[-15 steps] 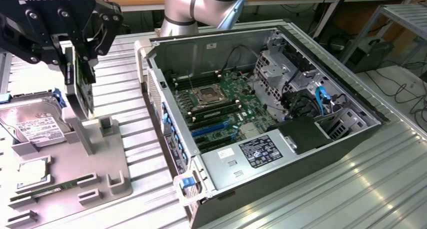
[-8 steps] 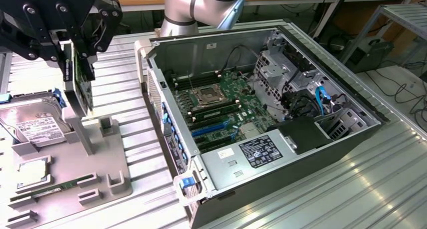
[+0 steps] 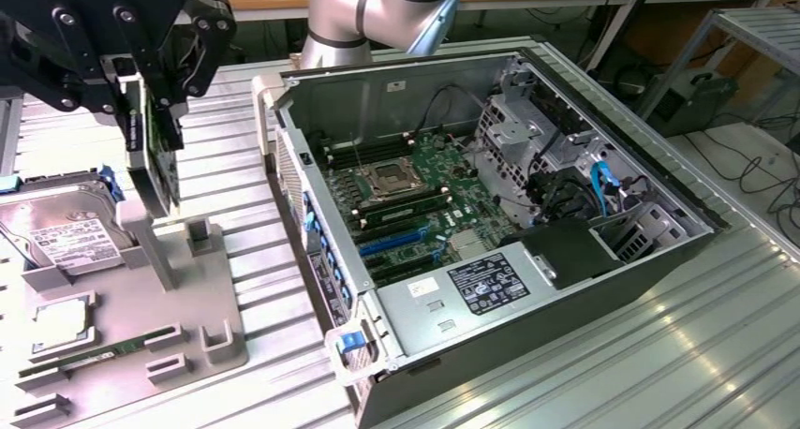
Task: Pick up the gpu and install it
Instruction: 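Pick up the gpu and move the gpu toward the slot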
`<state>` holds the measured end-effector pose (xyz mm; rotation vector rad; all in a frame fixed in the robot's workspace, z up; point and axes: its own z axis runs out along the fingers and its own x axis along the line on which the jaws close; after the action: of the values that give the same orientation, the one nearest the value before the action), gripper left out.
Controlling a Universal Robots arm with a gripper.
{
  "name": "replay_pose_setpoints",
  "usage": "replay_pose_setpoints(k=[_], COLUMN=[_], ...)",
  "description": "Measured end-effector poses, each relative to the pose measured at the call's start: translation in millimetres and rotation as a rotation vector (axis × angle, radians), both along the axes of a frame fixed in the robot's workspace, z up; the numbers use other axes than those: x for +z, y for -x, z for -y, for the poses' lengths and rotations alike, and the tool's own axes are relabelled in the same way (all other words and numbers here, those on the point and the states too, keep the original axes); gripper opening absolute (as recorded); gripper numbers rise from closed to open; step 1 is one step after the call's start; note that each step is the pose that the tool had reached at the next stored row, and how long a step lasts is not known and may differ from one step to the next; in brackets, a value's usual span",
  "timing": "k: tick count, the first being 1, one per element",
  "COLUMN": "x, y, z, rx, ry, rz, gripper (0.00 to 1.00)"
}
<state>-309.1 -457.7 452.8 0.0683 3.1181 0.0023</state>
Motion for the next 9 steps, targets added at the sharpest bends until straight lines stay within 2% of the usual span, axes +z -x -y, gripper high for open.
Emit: replay_pose_setpoints(k=[9], x=[0.0], y=[-16.3], z=[0.0], rx=[0.000], ry=[0.0000], rz=[0.0000], gripper=[0.28])
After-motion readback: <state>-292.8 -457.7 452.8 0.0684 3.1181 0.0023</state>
